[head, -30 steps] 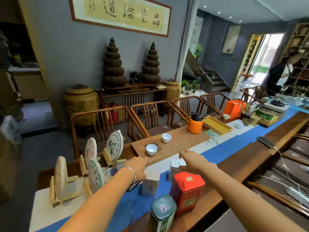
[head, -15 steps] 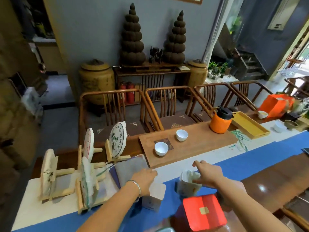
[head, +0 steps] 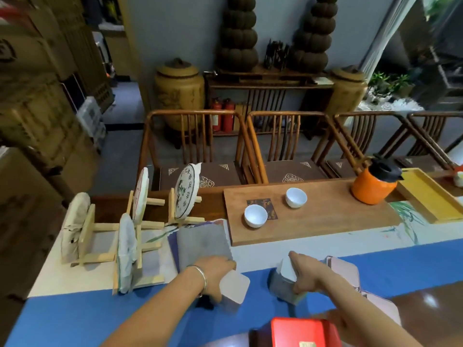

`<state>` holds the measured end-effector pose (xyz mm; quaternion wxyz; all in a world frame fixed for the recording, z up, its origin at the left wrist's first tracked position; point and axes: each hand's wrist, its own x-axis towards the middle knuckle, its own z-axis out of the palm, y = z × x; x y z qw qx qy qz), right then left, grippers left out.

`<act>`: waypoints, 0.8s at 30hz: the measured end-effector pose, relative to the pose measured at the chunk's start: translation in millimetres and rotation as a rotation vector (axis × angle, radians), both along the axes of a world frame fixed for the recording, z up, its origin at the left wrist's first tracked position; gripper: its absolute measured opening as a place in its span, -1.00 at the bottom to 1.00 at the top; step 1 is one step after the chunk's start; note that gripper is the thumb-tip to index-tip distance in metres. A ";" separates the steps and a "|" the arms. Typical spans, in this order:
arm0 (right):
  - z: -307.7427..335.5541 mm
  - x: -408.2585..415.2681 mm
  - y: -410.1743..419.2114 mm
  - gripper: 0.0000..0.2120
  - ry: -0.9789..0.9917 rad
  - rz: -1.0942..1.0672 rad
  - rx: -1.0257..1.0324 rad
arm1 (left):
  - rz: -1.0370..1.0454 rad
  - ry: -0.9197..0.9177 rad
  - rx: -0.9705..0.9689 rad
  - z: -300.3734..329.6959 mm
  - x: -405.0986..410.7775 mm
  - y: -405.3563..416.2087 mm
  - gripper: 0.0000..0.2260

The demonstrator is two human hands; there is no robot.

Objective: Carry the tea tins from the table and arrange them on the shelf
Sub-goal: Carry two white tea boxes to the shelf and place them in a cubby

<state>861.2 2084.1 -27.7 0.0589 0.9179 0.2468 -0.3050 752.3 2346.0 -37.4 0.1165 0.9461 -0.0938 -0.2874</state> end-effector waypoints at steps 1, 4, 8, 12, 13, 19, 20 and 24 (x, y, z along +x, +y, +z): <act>0.5 2.0 0.7 -0.53 -0.006 0.004 0.014 | 0.017 -0.008 0.002 -0.2 0.6 -1.4 -0.42; 4.3 3.9 3.9 -0.50 -0.025 0.007 0.046 | 0.057 -0.016 0.015 4.9 1.6 -2.1 -0.40; 29.6 7.2 14.0 -0.47 -0.031 -0.002 0.182 | 0.110 -0.045 -0.025 31.7 -3.2 12.1 -0.53; 73.0 14.7 36.8 -0.44 -0.014 0.060 0.363 | 0.301 -0.116 -0.158 64.7 -23.2 41.5 -0.43; 85.8 15.3 45.0 -0.44 -0.009 0.078 0.377 | 0.360 -0.151 -0.219 74.6 -29.9 49.7 -0.41; 168.4 2.1 114.4 -0.54 0.018 0.206 0.549 | 0.599 -0.398 -0.448 139.6 -92.9 106.7 -0.45; 184.2 -6.4 130.4 -0.53 0.032 0.236 0.562 | 0.636 -0.442 -0.459 151.8 -108.9 117.9 -0.44; 244.9 -64.7 202.6 -0.56 0.050 0.373 0.650 | 0.791 -0.569 -0.541 201.7 -193.7 162.9 -0.51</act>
